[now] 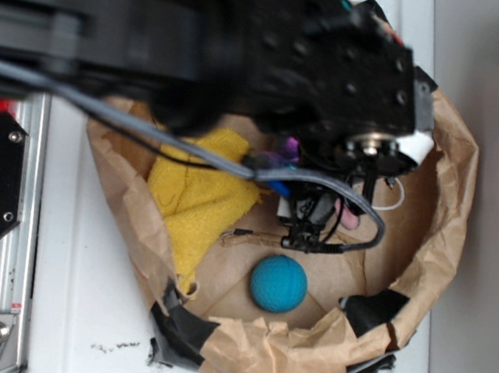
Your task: Grab the gray animal.
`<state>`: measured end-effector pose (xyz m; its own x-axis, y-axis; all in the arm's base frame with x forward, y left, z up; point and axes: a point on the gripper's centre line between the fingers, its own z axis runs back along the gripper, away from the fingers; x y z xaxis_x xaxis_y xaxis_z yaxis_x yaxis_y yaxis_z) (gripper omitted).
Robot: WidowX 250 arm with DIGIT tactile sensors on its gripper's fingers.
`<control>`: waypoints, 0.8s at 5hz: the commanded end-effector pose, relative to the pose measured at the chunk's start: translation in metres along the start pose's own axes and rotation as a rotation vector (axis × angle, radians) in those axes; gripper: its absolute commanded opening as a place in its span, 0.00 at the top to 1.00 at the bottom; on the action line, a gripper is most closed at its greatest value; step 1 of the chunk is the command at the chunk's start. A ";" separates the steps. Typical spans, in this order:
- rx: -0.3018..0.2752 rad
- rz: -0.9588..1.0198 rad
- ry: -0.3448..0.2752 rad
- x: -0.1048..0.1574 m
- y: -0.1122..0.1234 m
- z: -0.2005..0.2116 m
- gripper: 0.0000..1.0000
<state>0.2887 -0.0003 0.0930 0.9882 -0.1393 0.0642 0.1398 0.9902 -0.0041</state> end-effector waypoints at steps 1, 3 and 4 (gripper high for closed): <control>0.003 0.265 0.057 0.007 -0.016 0.082 1.00; -0.102 0.466 -0.051 -0.009 -0.016 0.091 1.00; -0.080 0.470 -0.078 -0.005 -0.012 0.089 1.00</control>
